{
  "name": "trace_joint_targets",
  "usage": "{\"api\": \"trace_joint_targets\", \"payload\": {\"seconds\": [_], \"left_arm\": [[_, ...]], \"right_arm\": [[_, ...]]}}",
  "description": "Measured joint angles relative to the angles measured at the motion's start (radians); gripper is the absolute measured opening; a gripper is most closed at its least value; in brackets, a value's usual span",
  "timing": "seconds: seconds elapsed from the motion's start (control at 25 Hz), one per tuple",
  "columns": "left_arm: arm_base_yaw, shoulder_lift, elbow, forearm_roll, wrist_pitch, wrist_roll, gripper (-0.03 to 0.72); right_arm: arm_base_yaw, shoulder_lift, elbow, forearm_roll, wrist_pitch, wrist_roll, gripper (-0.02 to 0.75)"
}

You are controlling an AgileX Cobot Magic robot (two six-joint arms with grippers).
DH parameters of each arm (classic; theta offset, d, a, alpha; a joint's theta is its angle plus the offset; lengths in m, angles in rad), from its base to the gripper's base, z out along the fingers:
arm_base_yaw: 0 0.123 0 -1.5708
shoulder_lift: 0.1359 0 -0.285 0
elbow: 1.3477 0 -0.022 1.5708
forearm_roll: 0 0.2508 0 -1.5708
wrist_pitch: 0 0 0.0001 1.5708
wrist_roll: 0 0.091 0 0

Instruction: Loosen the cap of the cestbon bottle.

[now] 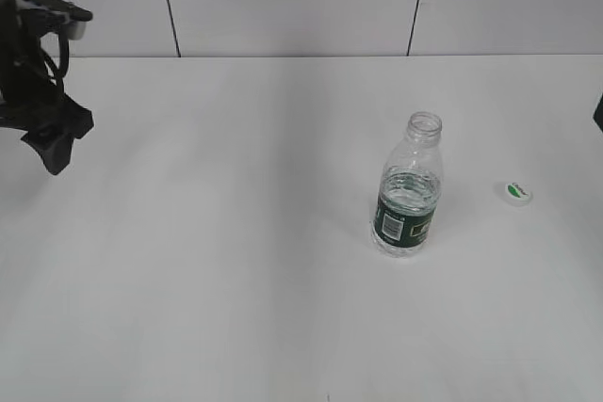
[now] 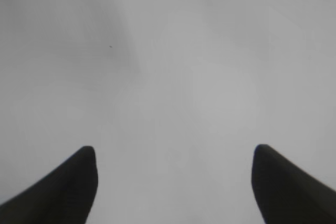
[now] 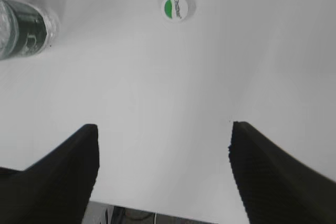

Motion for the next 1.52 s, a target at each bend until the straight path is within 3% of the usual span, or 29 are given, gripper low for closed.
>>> {"api": "trace_joint_targets", "payload": {"seconds": [0.16, 0.28, 0.64, 1.04, 1.52], "left_arm": [[0.027, -0.022, 0.000, -0.138, 0.041, 0.048, 0.545], [0.037, -0.041, 0.000, -0.182, 0.046, 0.067, 0.545], [0.039, -0.185, 0.085, -0.196, 0.047, 0.069, 0.542], [0.039, -0.383, 0.222, -0.196, 0.051, 0.070, 0.538], [0.039, -0.619, 0.373, -0.229, 0.051, 0.071, 0.534]], "right_arm": [[0.000, 0.000, 0.000, 0.000, 0.044, 0.000, 0.590], [0.000, 0.000, 0.000, 0.000, 0.050, 0.000, 0.590], [0.000, -0.131, 0.061, 0.000, 0.053, 0.004, 0.589], [0.000, -0.398, 0.246, -0.001, 0.055, 0.019, 0.589], [0.000, -0.763, 0.338, -0.005, 0.059, 0.069, 0.589]]}}
